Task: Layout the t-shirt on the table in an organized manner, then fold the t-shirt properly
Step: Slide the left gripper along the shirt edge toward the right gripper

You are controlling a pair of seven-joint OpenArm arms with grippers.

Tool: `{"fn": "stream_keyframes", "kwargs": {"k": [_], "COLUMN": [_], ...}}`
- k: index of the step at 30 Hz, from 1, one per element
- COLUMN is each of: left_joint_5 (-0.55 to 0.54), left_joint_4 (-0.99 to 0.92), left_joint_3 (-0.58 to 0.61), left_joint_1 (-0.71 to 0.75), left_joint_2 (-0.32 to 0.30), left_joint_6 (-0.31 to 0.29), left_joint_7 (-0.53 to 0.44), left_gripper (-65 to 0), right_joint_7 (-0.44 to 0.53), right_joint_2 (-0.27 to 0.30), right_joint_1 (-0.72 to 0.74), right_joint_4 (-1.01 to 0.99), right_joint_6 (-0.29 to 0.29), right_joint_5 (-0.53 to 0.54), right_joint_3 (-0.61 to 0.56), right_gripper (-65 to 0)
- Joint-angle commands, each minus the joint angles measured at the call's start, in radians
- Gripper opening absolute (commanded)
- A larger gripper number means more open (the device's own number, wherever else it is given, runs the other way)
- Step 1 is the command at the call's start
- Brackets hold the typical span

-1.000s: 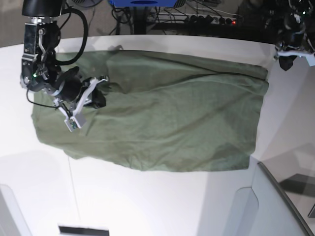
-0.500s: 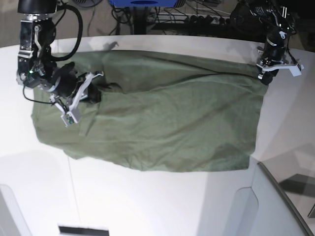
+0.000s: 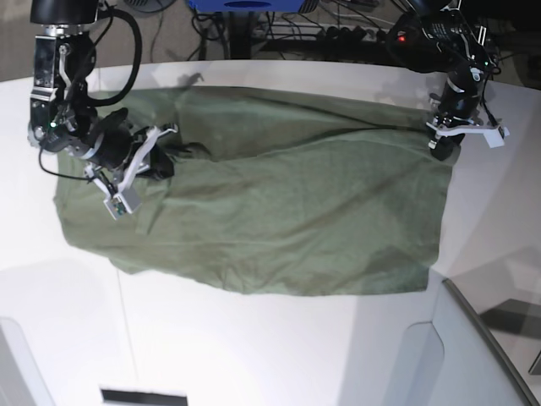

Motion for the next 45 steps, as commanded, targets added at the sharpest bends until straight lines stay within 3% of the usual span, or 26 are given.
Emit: {"fn": "stream_keyframes", "kwargs": {"k": [1,19,23,29,45], "left_joint_5": [-0.014,-0.016,-0.014,-0.014,-0.014], "left_joint_4": [0.021,0.014,0.014,0.014,-0.017], "left_joint_3": [-0.005,-0.008,-0.063,-0.074,-0.066], "left_joint_1": [0.010,0.018,0.013,0.013,-0.035], "left_joint_2": [-0.013,-0.026,-0.028,-0.031,-0.036], "left_joint_6": [-0.006,-0.003,-0.003,0.057,0.058], "left_joint_7": [-0.018,-0.026,-0.026,-0.024,-0.020], "left_gripper": [-46.4,-46.4,-46.4,-46.4,-46.6], "right_joint_7": [0.019,0.019,0.019,0.019,0.019], "right_joint_2": [0.006,0.006,0.006,0.006,0.006], "right_joint_1": [0.014,0.014,0.013,0.016,0.016], "right_joint_4": [0.014,0.013,0.013,0.013,0.013], "right_joint_6": [0.007,0.007,0.007,0.007,0.007], "right_joint_5": [0.020,0.020,0.020,0.022,0.022], "right_joint_3": [0.003,0.003,0.003,0.003,0.003], "right_gripper": [-65.0,-65.0,-65.0,-65.0,-65.0]}}
